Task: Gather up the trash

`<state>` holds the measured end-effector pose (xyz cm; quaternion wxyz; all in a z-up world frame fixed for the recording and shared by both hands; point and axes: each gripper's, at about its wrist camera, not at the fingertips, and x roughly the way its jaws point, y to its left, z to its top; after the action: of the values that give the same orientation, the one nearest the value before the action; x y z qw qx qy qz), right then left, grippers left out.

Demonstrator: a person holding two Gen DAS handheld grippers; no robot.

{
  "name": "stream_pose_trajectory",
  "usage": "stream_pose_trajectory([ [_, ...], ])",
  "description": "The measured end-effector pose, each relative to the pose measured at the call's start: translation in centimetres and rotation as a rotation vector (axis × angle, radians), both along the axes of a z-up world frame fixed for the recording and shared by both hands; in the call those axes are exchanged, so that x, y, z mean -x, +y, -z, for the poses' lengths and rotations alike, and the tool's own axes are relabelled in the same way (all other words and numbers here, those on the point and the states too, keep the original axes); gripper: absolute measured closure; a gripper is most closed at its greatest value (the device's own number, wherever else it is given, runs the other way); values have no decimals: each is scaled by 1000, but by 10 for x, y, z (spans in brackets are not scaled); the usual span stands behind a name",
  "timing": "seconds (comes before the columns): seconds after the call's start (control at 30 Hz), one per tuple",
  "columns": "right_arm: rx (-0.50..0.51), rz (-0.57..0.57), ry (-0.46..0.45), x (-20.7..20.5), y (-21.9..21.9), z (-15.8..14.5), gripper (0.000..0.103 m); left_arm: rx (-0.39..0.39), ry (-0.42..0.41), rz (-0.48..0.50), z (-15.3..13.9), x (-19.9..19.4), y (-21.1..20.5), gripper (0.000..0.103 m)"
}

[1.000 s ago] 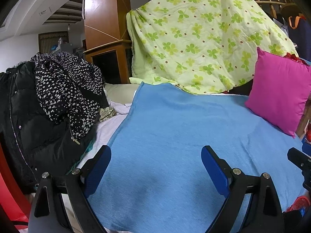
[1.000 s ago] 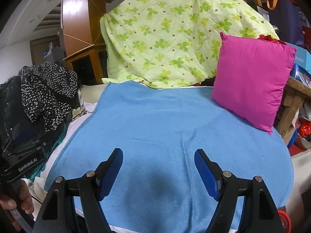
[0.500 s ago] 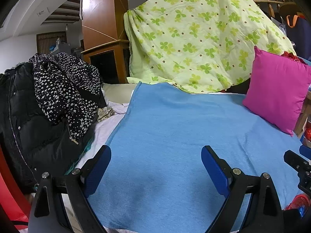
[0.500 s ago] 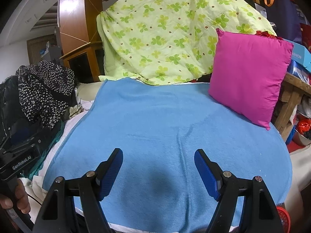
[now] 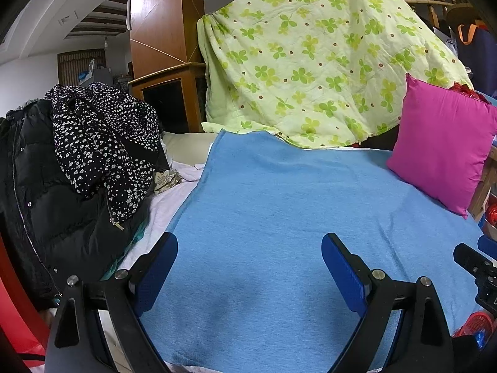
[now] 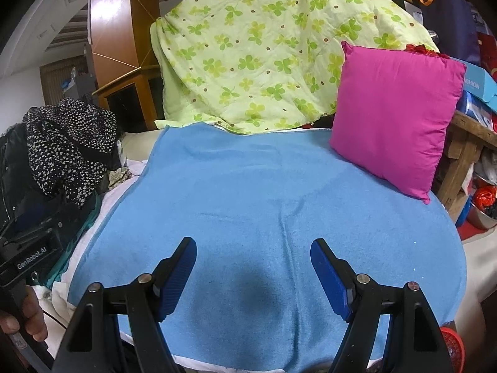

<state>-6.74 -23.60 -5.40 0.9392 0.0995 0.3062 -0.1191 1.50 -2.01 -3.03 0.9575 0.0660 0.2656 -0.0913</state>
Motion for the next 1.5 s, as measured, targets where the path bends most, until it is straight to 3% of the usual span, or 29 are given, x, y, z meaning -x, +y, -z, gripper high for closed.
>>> stream_pose_trajectory([
  [1.5,27,21,17,-2,1,0,24,7,29,24,7,0,-4,9],
])
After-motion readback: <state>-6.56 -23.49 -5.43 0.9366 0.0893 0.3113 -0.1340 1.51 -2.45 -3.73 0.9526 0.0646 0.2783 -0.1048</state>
